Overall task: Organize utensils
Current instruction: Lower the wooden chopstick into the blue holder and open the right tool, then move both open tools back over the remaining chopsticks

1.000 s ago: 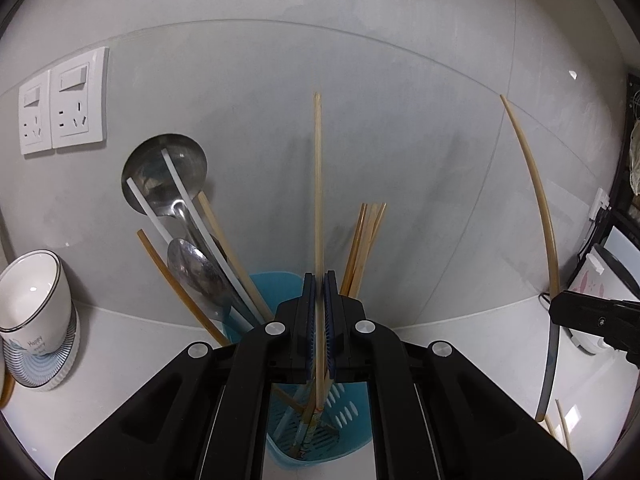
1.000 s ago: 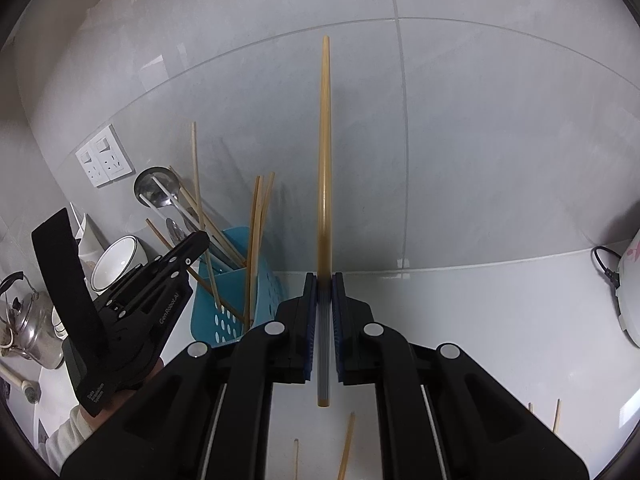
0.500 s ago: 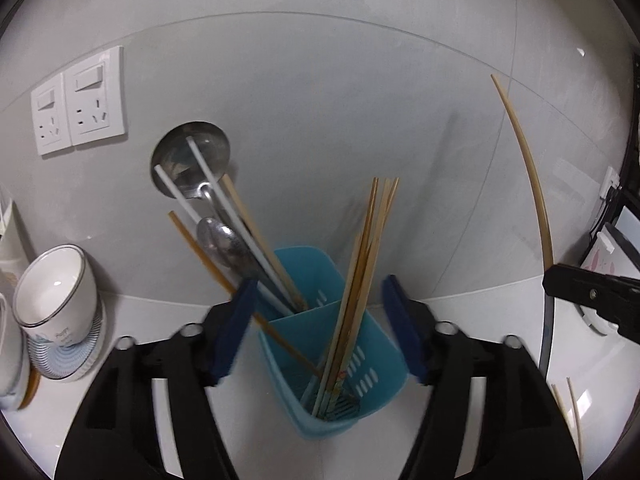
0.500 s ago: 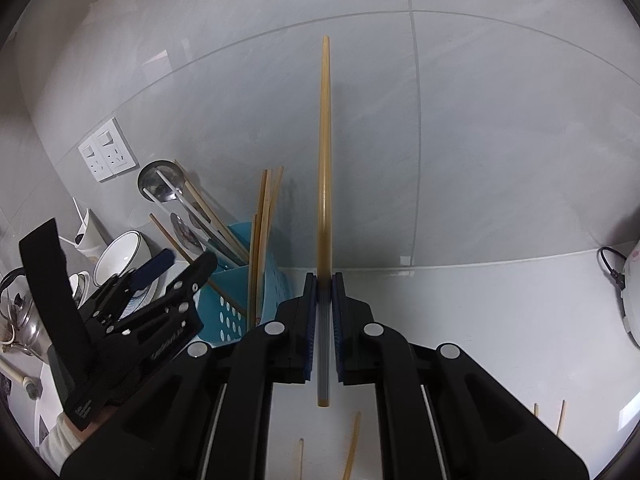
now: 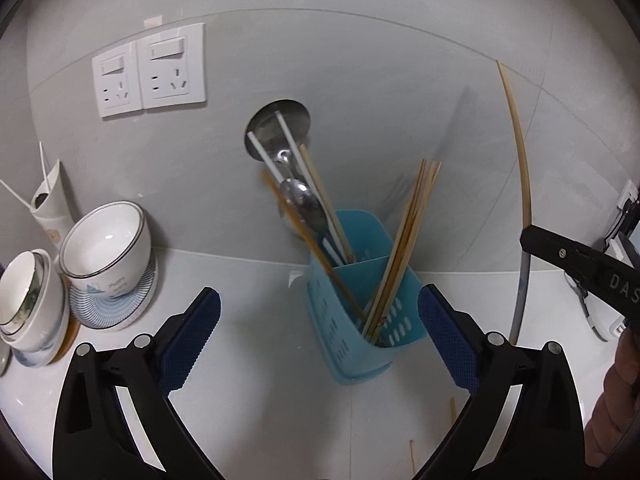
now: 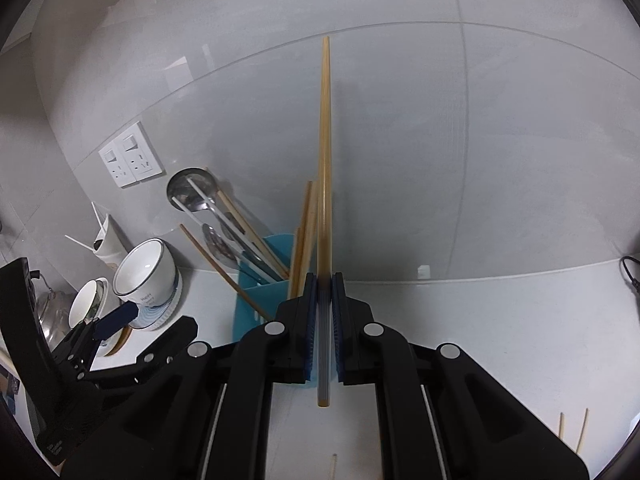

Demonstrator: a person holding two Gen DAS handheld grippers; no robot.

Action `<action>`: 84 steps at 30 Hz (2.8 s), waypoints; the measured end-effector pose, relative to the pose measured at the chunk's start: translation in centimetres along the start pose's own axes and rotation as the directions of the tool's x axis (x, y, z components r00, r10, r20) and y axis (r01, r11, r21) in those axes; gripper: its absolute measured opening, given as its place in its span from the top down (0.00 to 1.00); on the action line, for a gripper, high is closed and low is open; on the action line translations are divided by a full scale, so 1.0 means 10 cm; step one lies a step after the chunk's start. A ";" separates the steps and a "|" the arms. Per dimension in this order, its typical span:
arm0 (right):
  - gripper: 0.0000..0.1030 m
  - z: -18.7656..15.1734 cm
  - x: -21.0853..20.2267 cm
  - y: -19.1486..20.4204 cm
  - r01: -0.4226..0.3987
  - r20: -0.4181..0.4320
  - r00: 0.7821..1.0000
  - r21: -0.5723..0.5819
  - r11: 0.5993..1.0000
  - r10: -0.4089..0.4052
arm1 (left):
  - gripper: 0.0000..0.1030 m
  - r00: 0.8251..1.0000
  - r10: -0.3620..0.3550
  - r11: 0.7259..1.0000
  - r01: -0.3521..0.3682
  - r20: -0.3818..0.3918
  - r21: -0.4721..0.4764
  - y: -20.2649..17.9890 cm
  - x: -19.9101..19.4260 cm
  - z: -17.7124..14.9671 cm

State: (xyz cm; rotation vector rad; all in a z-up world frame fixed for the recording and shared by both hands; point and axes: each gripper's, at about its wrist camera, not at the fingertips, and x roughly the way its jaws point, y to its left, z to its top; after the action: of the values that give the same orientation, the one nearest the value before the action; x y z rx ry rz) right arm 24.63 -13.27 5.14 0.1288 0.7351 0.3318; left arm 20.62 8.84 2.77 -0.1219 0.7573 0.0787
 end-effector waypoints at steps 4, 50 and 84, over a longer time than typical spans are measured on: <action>0.93 0.03 0.09 0.08 -0.050 -0.009 0.999 -0.002 0.999 0.050 | 0.06 1.000 0.024 1.000 -0.024 -0.011 -0.008 0.09 -0.02 -0.01; 0.15 -0.17 0.30 0.11 0.036 -0.051 0.998 -0.085 0.996 -0.040 | 0.06 0.997 0.047 0.998 -0.050 -0.058 -0.049 0.28 0.04 -0.02; 0.09 -1.68 -0.88 -1.82 0.365 -0.295 0.891 0.009 0.931 -0.346 | 0.06 0.922 -0.043 0.998 0.059 -0.384 0.028 -0.74 -0.02 -1.31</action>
State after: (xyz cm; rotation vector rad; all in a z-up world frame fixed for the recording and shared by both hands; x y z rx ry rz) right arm 11.77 -33.34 -5.80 0.0024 1.0420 -0.0281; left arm 12.44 -0.31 -5.94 -0.1213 1.1465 -0.0113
